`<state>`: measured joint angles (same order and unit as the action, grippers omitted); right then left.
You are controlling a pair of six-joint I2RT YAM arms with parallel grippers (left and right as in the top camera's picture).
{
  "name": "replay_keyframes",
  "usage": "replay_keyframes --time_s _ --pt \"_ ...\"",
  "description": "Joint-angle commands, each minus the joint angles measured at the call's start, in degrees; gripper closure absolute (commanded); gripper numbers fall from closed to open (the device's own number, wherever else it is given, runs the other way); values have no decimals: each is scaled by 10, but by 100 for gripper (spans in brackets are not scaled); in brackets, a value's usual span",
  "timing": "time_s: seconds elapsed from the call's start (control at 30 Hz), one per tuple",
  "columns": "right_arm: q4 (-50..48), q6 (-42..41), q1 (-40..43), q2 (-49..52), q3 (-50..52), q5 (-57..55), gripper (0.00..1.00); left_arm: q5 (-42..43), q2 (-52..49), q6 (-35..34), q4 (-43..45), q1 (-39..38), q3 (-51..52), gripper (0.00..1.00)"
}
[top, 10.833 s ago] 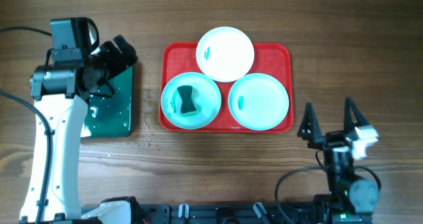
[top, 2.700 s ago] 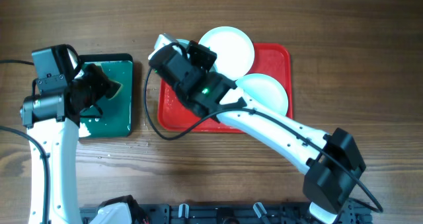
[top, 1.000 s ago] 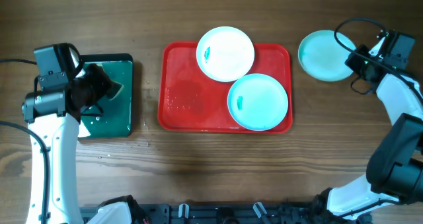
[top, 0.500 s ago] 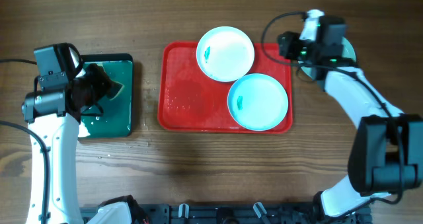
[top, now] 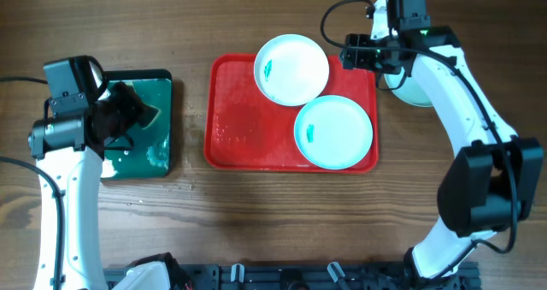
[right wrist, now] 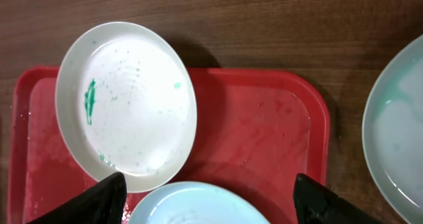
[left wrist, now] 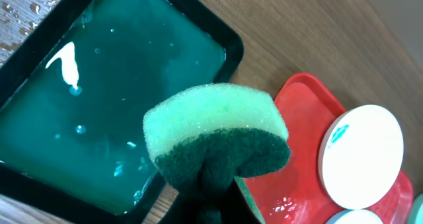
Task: Clean dirty plates on tray and stack at the side
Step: 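Reach the right gripper to the top plate rim and grasp it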
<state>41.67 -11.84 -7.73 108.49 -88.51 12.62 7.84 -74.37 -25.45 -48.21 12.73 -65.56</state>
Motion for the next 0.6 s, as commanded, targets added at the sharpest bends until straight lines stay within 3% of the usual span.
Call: replay_keyframes --time_s 0.0,0.17,0.3,0.57 --pt "-48 13 -11 57 -6 -1 19 18 -2 -14 8 2 -8 95" --pt "-116 -4 -38 110 -6 -38 22 18 -2 -14 6 2 -8 94" --pt "-145 -4 -52 131 -6 -27 41 18 -2 -14 11 2 -8 92" --pt "-193 -2 -73 158 -6 -69 51 18 -3 -14 12 2 -8 96"
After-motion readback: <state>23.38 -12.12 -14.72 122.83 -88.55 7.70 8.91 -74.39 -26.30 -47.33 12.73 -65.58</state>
